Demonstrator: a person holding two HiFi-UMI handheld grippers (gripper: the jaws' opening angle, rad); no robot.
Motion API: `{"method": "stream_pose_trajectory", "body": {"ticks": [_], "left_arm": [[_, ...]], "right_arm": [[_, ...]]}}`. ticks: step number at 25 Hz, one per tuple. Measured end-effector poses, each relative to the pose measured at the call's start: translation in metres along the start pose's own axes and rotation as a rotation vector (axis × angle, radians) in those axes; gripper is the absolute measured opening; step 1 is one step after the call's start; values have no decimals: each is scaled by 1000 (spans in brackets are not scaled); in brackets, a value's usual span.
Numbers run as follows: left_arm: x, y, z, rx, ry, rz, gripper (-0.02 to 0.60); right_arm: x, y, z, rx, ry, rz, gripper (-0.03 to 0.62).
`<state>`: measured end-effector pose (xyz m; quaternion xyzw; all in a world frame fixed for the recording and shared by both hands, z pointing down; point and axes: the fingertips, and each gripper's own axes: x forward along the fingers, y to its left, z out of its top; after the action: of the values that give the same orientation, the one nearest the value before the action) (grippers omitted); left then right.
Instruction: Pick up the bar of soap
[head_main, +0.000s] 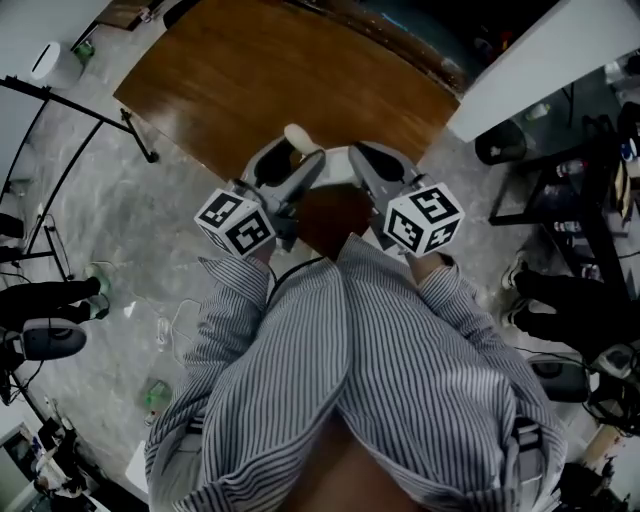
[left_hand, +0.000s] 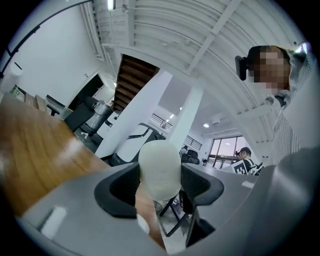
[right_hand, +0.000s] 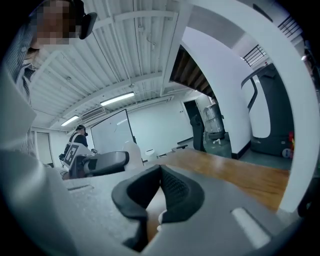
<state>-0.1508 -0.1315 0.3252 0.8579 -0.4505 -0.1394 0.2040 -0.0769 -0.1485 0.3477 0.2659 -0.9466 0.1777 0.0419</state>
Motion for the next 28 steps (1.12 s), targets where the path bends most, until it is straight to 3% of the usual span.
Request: {"method": "stream_pose_trajectory", "body": {"ticks": [6, 28], "left_arm": [[-2, 3, -11, -23, -2, 35, 267], [5, -8, -21, 16, 22, 27, 267]], "right_arm": [[3, 1, -7, -9, 21, -16, 2], [-5, 0, -14, 9, 44, -26, 2]]}}
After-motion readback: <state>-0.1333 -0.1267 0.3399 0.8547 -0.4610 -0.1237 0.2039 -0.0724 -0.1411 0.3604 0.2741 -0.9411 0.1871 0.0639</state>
